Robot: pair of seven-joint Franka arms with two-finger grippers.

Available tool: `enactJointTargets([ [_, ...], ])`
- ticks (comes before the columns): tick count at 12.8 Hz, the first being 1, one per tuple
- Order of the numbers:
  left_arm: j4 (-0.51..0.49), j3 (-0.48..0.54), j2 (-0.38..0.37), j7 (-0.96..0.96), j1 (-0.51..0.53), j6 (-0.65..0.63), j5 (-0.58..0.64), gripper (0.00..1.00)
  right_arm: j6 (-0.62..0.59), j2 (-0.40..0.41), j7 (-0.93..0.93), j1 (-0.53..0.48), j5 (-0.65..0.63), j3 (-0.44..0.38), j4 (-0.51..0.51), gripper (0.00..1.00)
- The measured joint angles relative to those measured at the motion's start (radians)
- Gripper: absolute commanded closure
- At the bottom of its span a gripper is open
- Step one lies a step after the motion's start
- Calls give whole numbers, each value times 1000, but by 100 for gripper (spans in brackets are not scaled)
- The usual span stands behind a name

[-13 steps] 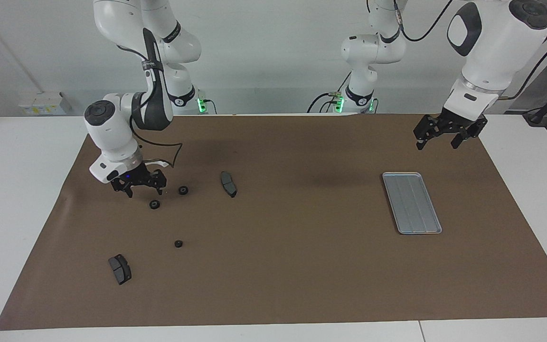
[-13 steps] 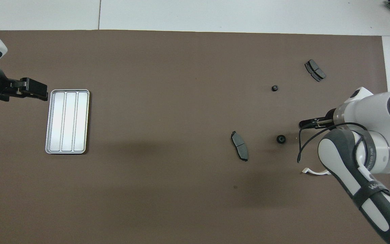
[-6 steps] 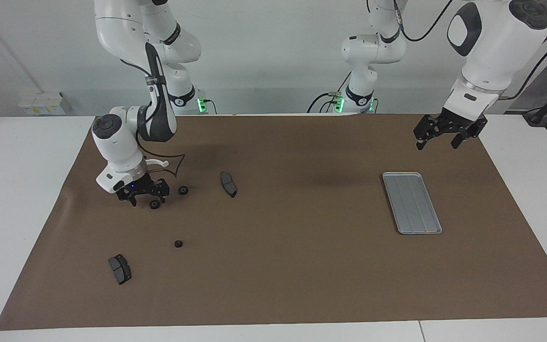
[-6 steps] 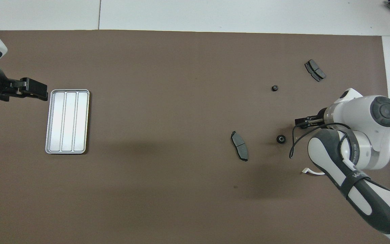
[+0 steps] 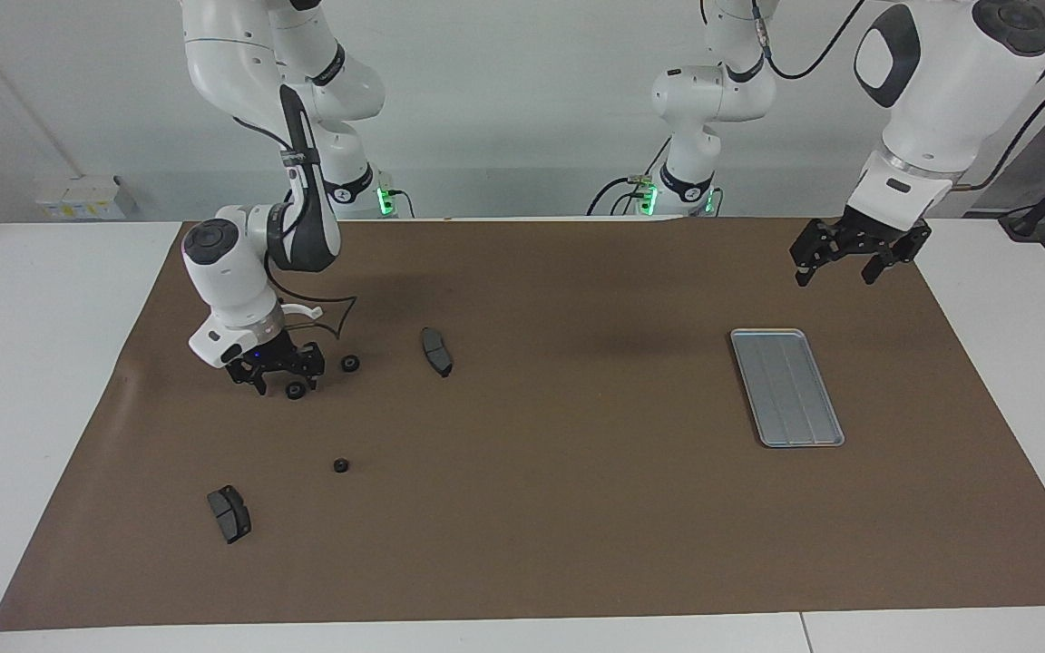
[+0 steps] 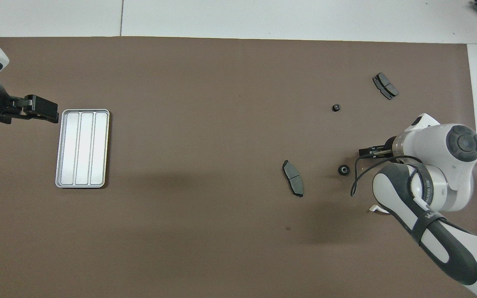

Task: Pick bearing gear from pile to tray
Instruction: 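Reach the right gripper down and grasp a black bearing ring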

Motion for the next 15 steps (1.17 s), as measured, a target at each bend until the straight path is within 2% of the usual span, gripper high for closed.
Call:
enactJointTargets([
  [1,0,0,0,0,0,0,0,0,0,1,0,0,0,0,-2,28],
  [3,0,0,0,0,0,0,0,0,2,4,0,0,0,0,-5,56],
  [5,0,0,0,0,0,0,0,0,3,5,0,0,0,0,-5,88],
  [6,0,0,0,0,0,0,0,0,4,2,0,1,0,2,-4,98],
  [11,0,0,0,0,0,0,0,0,8,-1,10,7,0,8,9,100],
  [15,0,0,0,0,0,0,0,0,6,-6,127,102,0,12,70,100],
])
